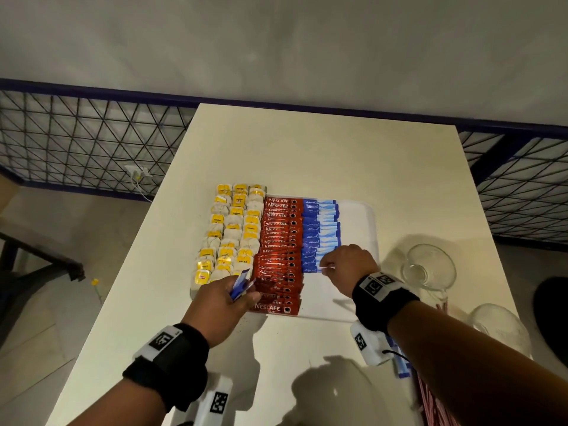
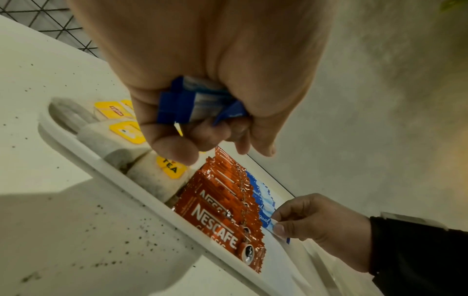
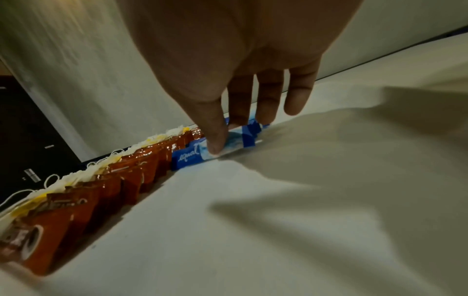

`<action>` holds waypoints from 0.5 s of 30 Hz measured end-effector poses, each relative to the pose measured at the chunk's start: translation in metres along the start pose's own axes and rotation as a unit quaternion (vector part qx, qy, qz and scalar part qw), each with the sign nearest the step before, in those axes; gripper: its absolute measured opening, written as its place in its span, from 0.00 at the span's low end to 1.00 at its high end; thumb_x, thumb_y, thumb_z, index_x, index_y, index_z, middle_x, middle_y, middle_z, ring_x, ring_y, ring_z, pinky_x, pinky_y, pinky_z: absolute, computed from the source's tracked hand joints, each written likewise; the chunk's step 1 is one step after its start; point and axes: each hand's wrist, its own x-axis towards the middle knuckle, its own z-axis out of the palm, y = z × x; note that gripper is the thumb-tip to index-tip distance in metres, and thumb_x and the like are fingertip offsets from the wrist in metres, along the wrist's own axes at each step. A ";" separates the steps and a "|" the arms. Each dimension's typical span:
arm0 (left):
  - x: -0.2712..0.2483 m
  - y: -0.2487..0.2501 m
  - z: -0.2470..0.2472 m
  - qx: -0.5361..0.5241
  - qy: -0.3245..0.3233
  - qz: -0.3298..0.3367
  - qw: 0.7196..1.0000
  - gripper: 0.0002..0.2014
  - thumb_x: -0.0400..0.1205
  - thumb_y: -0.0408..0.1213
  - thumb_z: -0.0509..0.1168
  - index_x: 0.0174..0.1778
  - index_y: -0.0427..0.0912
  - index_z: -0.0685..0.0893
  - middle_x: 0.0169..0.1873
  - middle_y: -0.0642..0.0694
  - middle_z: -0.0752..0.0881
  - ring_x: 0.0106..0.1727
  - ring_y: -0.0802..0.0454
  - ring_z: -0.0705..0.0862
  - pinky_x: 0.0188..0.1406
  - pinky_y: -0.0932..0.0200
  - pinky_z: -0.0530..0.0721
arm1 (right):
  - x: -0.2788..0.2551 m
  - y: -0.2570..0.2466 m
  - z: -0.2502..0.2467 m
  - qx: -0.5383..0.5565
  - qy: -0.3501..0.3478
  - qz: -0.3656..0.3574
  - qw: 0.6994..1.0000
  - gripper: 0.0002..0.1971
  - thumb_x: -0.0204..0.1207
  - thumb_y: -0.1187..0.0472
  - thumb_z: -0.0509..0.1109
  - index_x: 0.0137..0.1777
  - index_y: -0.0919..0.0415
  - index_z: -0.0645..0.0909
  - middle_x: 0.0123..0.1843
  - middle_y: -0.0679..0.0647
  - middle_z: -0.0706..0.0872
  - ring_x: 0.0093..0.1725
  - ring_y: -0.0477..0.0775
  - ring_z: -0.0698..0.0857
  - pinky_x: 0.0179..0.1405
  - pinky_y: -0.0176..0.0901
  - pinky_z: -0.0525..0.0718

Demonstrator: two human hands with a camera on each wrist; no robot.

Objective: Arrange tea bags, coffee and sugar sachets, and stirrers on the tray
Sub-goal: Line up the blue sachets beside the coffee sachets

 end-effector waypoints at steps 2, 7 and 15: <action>0.000 -0.002 0.000 -0.010 -0.006 0.000 1.000 0.08 0.81 0.46 0.70 0.37 0.58 0.80 0.29 0.57 0.82 0.30 0.64 0.79 0.30 0.69 0.71 | 0.002 -0.002 0.000 -0.011 0.000 0.006 1.000 0.13 0.80 0.47 0.62 0.61 0.41 0.83 0.61 0.45 0.85 0.59 0.54 0.81 0.58 0.49 0.80; 0.001 0.001 0.002 -0.015 -0.010 0.005 1.000 0.08 0.80 0.45 0.70 0.38 0.60 0.79 0.31 0.59 0.84 0.31 0.68 0.80 0.29 0.75 0.70 | 0.003 -0.003 -0.001 0.008 0.018 0.037 0.999 0.14 0.77 0.44 0.66 0.59 0.46 0.79 0.59 0.47 0.83 0.58 0.55 0.81 0.57 0.48 0.79; 0.004 0.007 0.007 -0.015 -0.017 0.012 1.000 0.03 0.80 0.46 0.70 0.43 0.57 0.83 0.29 0.59 0.84 0.31 0.70 0.81 0.28 0.75 0.69 | -0.002 0.009 -0.001 0.109 0.089 0.063 0.988 0.27 0.76 0.46 0.67 0.74 0.52 0.71 0.65 0.53 0.79 0.64 0.57 0.79 0.66 0.50 0.76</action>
